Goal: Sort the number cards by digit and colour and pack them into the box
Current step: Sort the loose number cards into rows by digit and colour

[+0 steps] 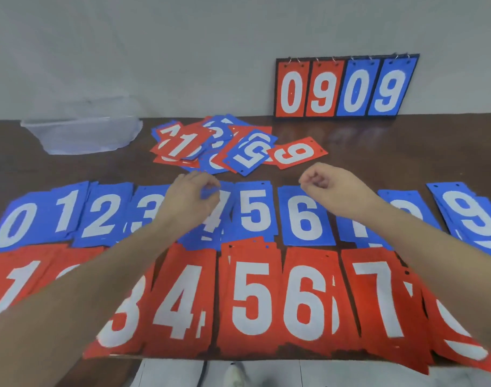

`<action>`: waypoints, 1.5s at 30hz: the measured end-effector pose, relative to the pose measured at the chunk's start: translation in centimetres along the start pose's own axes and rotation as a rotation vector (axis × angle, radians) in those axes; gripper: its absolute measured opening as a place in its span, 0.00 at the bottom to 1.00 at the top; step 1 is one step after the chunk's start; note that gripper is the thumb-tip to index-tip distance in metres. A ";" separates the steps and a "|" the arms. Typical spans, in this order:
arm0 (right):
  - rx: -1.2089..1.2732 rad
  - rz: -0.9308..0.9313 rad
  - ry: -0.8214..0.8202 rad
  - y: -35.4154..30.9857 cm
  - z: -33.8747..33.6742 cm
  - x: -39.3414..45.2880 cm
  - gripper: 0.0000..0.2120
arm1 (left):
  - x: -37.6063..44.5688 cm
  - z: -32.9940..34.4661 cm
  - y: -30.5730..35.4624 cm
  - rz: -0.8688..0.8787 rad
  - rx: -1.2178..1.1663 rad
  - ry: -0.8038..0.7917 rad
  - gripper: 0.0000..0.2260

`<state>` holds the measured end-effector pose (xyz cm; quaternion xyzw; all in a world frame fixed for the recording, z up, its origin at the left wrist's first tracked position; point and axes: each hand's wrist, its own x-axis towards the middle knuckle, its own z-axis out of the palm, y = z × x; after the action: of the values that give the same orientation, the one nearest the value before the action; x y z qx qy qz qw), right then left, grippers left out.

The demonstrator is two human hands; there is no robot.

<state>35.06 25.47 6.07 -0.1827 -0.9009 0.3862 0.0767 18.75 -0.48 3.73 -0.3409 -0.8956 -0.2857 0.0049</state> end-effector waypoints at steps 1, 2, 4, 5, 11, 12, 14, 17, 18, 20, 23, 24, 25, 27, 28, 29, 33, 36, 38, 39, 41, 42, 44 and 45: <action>-0.007 0.016 0.011 -0.5 0.5 0.7 0.03 | 0.6 -0.4 -1.0 0.006 0.013 0.008 0.08; -0.018 0.031 0.023 -1.0 1.1 1.4 0.02 | 1.3 -0.7 -2.1 0.007 0.028 0.019 0.09; -0.060 0.054 0.040 -1.8 2.2 2.7 0.03 | 2.6 -1.3 -3.7 0.004 0.060 0.045 0.10; -0.081 0.063 0.045 -2.1 2.7 3.3 0.03 | 3.3 -1.5 -4.3 0.005 0.072 0.058 0.11; -0.216 0.027 0.066 -3.3 6.3 8.1 0.06 | 8.1 -2.1 -7.9 0.001 0.114 0.034 0.16; -0.237 0.018 0.071 -3.4 6.9 9.0 0.06 | 8.9 -2.1 -8.5 -0.008 0.103 0.035 0.16; -0.268 0.015 0.105 -3.5 7.7 10.8 0.08 | 10.4 -2.4 -9.7 -0.033 0.096 0.033 0.16; -0.303 0.047 0.135 -3.9 8.5 12.8 0.13 | 12.2 -2.6 -11.8 -0.067 0.122 0.013 0.20; -0.320 0.055 0.137 -4.0 8.7 13.4 0.15 | 12.5 -2.5 -12.6 -0.078 0.122 -0.001 0.21; -0.360 0.080 0.121 -4.3 8.9 14.2 0.21 | 12.8 -2.2 -13.9 -0.121 0.121 -0.052 0.26; -0.473 0.156 0.018 -4.9 8.9 14.9 0.38 | 12.9 -1.5 -14.7 -0.119 0.177 -0.094 0.28; -0.514 0.183 -0.023 -5.0 9.0 15.0 0.43 | 13.0 -1.4 -14.8 -0.109 0.191 -0.100 0.28; -0.554 0.205 -0.057 -4.9 9.1 15.2 0.46 | 13.1 -1.4 -14.7 -0.106 0.193 -0.100 0.27; -0.585 0.227 -0.088 -4.7 9.3 15.5 0.48 | 13.1 -1.4 -14.7 -0.108 0.192 -0.097 0.27; -0.578 0.229 -0.087 -4.6 9.3 15.6 0.48 | 13.1 -1.4 -14.8 -0.109 0.192 -0.094 0.27; -0.575 0.226 -0.084 -4.7 9.2 15.7 0.48 | 13.1 -1.5 -14.8 -0.107 0.187 -0.086 0.26; -0.599 0.187 -0.086 -5.0 8.9 15.9 0.45 | 12.7 -1.7 -14.5 -0.091 0.128 -0.043 0.24; -0.639 0.172 -0.090 -5.7 8.7 16.0 0.43 | 12.5 -1.9 -14.3 -0.079 0.088 -0.002 0.22; -0.698 0.138 -0.090 -6.3 8.7 15.8 0.40 | 12.4 -2.0 -14.1 -0.076 0.062 0.011 0.22; -0.719 0.113 -0.090 -6.6 8.8 15.6 0.38 | 12.3 -2.1 -14.0 -0.075 0.054 0.012 0.22; -0.672 0.064 -0.083 -7.1 9.0 15.2 0.36 | 12.2 -2.2 -13.8 -0.060 0.035 0.004 0.22; -0.618 0.043 -0.082 -7.4 9.1 15.1 0.36 | 12.1 -2.2 -13.8 -0.041 0.020 -0.003 0.23; -0.561 0.002 -0.072 -8.1 9.1 14.9 0.32 | 11.9 -2.4 -13.6 -0.003 -0.009 -0.009 0.23; -0.547 -0.014 -0.066 -8.4 9.0 14.8 0.30 | 11.7 -2.5 -13.5 0.006 -0.014 -0.008 0.23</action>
<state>16.63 19.85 5.93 -0.1780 -0.9749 0.1336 -0.0021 1.01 -2.76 1.35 -0.3448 -0.8926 -0.2905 -0.0005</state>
